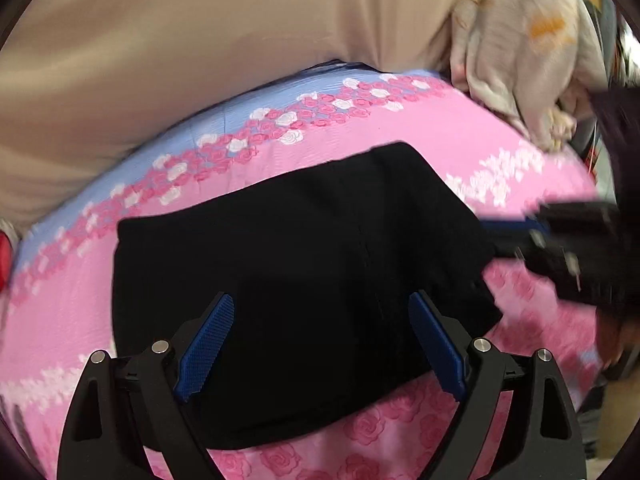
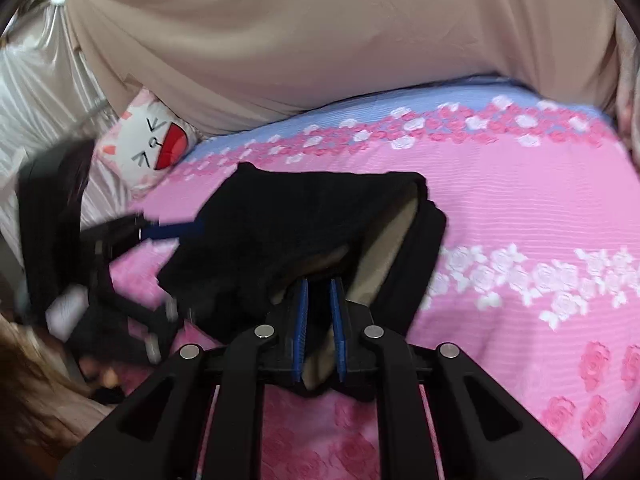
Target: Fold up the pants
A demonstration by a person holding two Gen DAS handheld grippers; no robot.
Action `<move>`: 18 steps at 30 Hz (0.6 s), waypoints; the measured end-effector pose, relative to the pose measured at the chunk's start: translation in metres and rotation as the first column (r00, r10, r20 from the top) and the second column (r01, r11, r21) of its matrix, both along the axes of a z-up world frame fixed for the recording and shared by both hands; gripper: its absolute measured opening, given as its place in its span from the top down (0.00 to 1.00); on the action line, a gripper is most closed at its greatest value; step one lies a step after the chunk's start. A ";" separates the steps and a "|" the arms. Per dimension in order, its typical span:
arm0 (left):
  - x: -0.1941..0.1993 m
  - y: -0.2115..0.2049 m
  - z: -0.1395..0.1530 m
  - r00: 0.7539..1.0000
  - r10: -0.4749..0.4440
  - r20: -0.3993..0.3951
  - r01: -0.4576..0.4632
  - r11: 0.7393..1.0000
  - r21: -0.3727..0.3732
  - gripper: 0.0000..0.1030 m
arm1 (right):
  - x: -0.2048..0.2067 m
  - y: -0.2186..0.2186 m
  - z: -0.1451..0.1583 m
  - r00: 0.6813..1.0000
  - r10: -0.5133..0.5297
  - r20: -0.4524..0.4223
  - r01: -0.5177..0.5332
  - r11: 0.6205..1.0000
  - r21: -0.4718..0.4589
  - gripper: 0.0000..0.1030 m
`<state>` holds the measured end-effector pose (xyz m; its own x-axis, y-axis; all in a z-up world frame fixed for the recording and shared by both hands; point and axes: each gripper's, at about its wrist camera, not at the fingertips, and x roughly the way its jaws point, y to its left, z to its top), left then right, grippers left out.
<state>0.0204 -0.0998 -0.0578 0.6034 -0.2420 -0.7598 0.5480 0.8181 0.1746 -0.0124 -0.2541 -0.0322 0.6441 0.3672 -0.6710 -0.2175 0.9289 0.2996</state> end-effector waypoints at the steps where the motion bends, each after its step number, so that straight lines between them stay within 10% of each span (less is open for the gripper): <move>1: 0.000 -0.005 -0.006 1.000 0.010 0.028 -0.011 0.999 0.037 0.15 | 0.007 0.000 0.000 1.000 0.016 -0.005 -0.016 1.000 0.023 0.88; 12: -0.037 -0.033 -0.002 0.980 -0.184 0.072 0.176 0.979 0.099 0.16 | 0.049 0.002 -0.006 0.994 0.095 -0.055 -0.088 0.989 0.117 0.88; 16: -0.020 -0.047 -0.030 0.993 -0.118 0.033 0.112 0.984 0.141 0.19 | 0.047 -0.007 -0.009 0.995 0.081 -0.060 -0.070 0.984 0.161 0.88; 18: -0.005 -0.048 -0.038 0.995 -0.089 -0.038 0.092 0.992 0.082 0.60 | 0.043 -0.014 -0.007 0.997 0.057 -0.057 -0.047 0.987 0.156 0.85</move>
